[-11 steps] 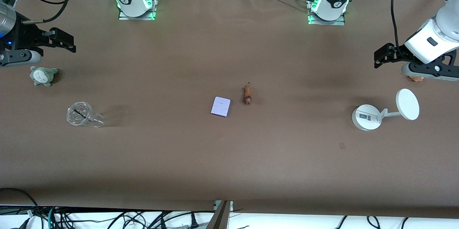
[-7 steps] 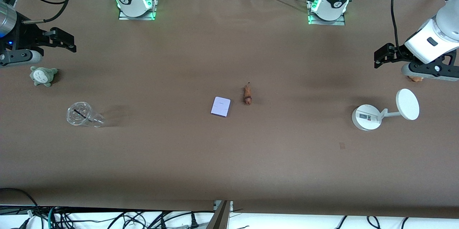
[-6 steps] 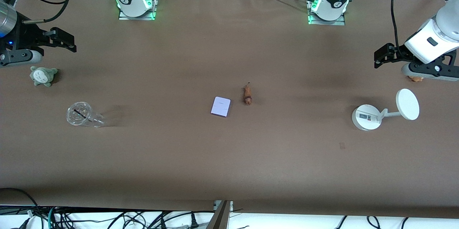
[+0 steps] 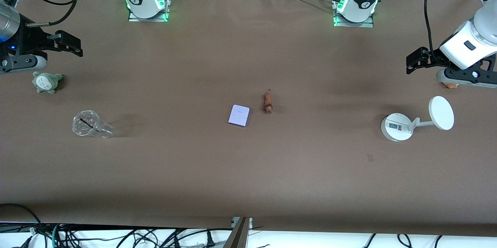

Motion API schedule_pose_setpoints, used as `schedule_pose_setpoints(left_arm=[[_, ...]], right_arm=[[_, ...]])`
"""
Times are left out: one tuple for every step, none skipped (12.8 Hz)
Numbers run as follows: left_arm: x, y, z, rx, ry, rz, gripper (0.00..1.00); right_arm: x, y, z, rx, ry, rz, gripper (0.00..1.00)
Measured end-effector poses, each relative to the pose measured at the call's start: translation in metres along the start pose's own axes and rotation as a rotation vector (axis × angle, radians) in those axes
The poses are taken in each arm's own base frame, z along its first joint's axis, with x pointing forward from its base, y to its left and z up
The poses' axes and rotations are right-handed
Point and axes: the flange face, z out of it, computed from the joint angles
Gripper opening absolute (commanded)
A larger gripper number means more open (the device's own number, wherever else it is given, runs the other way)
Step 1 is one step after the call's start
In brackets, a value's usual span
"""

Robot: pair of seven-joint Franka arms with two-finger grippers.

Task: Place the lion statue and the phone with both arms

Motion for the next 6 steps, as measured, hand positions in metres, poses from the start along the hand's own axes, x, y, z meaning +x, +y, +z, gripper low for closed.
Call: schedule_pose_setpoints(left_arm=[[0.0001,0.0001,0.0003,0.000,-0.001,0.000,1.00],[0.0002,0.0000,0.0005,0.000,-0.001,0.000,1.00],[0.0002,-0.0001,0.0006,0.000,-0.001,0.000,1.00],[0.0002,-0.0006,0.0006,0.000,-0.001,-0.001,1.00],[0.0002,-0.0010,0.0007,0.000,-0.002,-0.002,1.00],[0.0003,-0.0008,0.0008,0.000,-0.002,-0.001,1.00]], right_arm=[[0.0000,0.0008,0.0001,-0.006,0.000,0.001,1.00],[0.0000,0.0013,0.0001,-0.009,-0.001,0.002,1.00],[0.0000,0.0022,0.0003,-0.010,-0.002,0.004,1.00],[-0.0001,0.0033,0.0005,-0.010,-0.003,0.006,1.00],[-0.0002,0.0046,0.0008,-0.010,-0.004,0.008,1.00],[-0.0003,0.0053,0.0008,-0.010,-0.004,0.009,1.00]])
